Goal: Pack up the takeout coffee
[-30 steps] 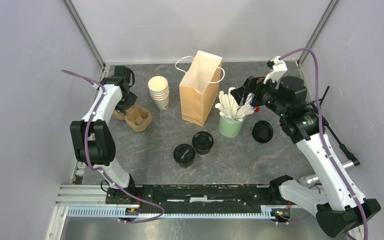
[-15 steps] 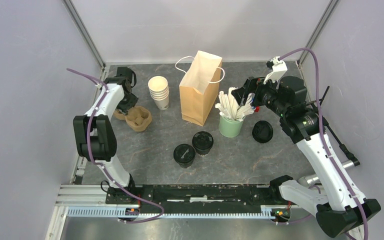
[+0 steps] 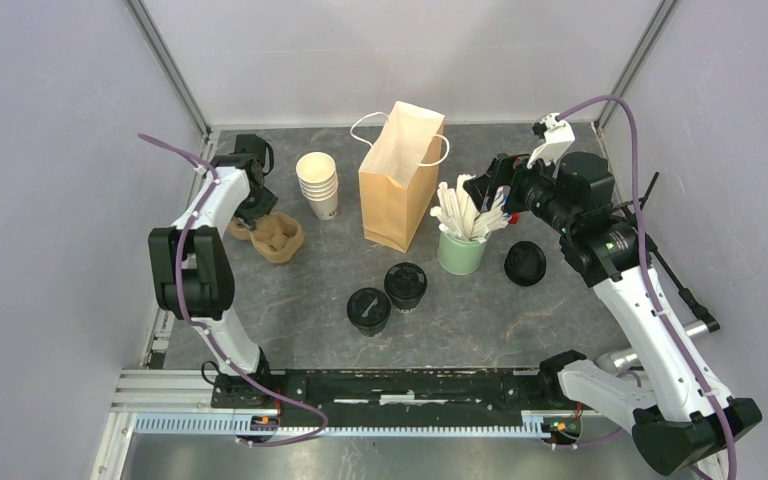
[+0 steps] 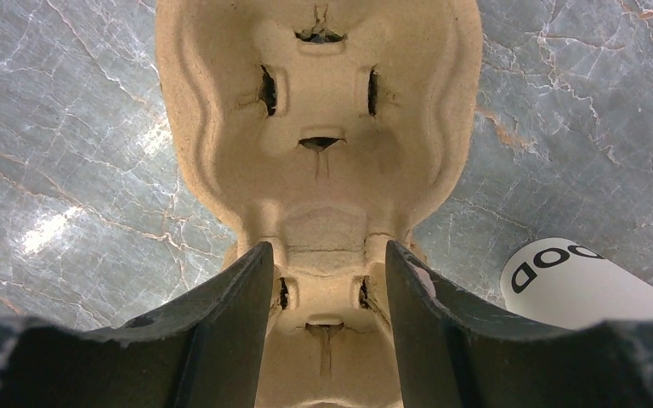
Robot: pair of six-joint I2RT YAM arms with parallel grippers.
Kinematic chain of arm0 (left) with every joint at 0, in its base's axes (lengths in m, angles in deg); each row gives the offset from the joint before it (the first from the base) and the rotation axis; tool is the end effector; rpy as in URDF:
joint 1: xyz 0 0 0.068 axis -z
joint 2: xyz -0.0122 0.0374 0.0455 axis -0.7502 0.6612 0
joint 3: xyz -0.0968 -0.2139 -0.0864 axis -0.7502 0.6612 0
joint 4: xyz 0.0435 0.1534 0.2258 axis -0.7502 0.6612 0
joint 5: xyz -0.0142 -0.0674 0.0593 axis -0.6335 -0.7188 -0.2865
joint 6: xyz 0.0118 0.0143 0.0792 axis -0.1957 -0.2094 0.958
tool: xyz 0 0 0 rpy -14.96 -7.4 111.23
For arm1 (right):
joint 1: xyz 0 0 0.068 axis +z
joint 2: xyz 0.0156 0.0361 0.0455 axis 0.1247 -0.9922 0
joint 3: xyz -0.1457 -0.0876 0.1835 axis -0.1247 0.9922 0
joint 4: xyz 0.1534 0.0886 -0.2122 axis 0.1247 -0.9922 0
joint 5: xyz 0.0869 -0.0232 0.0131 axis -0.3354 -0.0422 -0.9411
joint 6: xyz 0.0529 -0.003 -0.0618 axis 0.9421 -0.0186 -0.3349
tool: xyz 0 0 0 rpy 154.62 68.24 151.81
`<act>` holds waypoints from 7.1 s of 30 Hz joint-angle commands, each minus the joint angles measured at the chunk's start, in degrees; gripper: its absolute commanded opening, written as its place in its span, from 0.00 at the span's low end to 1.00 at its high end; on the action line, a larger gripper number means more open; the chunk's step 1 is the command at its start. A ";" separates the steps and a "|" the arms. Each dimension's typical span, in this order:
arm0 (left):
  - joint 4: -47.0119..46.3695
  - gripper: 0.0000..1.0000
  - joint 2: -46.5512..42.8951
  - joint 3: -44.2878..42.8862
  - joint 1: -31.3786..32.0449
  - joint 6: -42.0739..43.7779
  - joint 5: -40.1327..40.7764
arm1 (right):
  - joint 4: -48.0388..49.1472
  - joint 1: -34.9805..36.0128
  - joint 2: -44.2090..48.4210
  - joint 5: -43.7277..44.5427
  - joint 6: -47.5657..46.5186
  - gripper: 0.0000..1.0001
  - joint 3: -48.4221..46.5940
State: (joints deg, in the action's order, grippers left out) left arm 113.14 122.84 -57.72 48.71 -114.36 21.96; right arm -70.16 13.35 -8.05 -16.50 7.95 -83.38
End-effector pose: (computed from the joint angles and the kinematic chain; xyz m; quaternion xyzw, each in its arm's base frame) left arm 0.3785 0.0262 0.1814 -0.4564 0.8545 0.1024 0.2258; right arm 0.2561 0.1073 0.3849 -0.0467 0.7889 0.2695 0.5503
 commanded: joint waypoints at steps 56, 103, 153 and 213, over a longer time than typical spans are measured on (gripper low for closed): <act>3.76 0.45 -15.26 -14.53 -0.01 18.71 -7.27 | -1.48 0.29 -0.41 -0.41 -1.05 0.98 -1.74; -47.11 0.40 -9.08 -19.20 29.22 37.06 -41.83 | 20.34 4.47 -17.33 -0.26 13.69 0.24 -5.23; -43.49 0.37 -4.71 -17.46 33.16 46.28 -22.65 | 20.49 4.43 -16.76 -4.54 10.01 0.04 -3.73; -7.80 0.34 2.93 -25.02 36.47 43.59 -11.24 | 21.02 6.14 -18.55 -5.47 10.90 0.00 -4.99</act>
State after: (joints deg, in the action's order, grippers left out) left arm 103.77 124.11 -80.94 84.81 -68.51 9.02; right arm -51.65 18.55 -26.21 -21.31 18.70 -86.92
